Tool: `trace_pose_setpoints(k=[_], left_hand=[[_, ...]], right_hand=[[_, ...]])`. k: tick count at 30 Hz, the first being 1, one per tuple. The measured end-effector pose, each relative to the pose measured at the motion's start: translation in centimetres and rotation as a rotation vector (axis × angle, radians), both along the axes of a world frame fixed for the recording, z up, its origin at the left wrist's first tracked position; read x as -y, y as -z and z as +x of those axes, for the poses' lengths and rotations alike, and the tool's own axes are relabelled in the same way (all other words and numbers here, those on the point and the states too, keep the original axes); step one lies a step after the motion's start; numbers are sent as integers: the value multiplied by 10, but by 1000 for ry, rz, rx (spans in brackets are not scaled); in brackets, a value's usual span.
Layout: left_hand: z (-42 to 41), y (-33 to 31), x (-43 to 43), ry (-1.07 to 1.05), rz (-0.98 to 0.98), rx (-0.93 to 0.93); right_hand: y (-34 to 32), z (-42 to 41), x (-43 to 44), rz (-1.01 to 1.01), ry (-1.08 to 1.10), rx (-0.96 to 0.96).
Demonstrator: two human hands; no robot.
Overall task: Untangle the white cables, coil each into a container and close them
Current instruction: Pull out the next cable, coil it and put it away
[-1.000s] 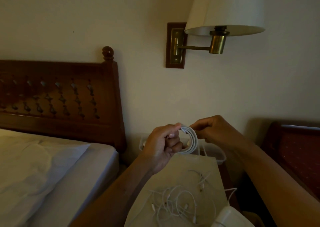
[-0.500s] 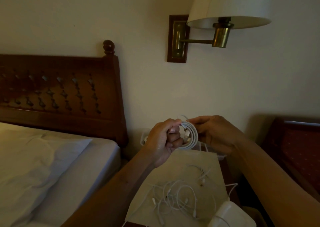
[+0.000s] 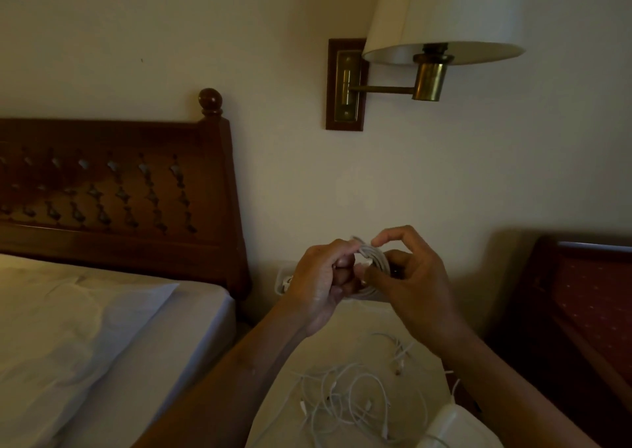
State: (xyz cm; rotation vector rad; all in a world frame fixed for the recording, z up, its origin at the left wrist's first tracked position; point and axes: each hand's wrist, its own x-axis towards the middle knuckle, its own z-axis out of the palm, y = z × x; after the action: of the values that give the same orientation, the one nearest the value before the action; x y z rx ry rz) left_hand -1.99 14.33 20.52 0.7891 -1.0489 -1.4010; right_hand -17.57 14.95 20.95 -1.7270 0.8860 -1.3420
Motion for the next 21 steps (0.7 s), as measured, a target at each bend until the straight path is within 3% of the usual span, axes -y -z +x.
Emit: trace_pose_setpoints(k=[2, 4, 6, 11, 16, 19, 21], left_hand=[[-2, -1, -1, -6, 8, -13], [-5, -2, -2, -12, 29, -37], [-7, -2, -2, -10, 52, -94], [-11, 0, 2, 1, 122, -275], [-11, -2, 11, -163, 148, -158], [-8, -3, 14, -185, 157, -177], [-7, -2, 14, -188, 172, -229]], right_hand=[[7, 2, 0, -190, 169, -57], [16, 1, 2, -586, 452, -304], [25, 0, 5, -787, 600, -394], [27, -5, 7, -903, 574, -293], [26, -7, -9, -946, 573, -311], [26, -10, -17, -856, 550, -271], [24, -11, -20, -694, 501, -248]])
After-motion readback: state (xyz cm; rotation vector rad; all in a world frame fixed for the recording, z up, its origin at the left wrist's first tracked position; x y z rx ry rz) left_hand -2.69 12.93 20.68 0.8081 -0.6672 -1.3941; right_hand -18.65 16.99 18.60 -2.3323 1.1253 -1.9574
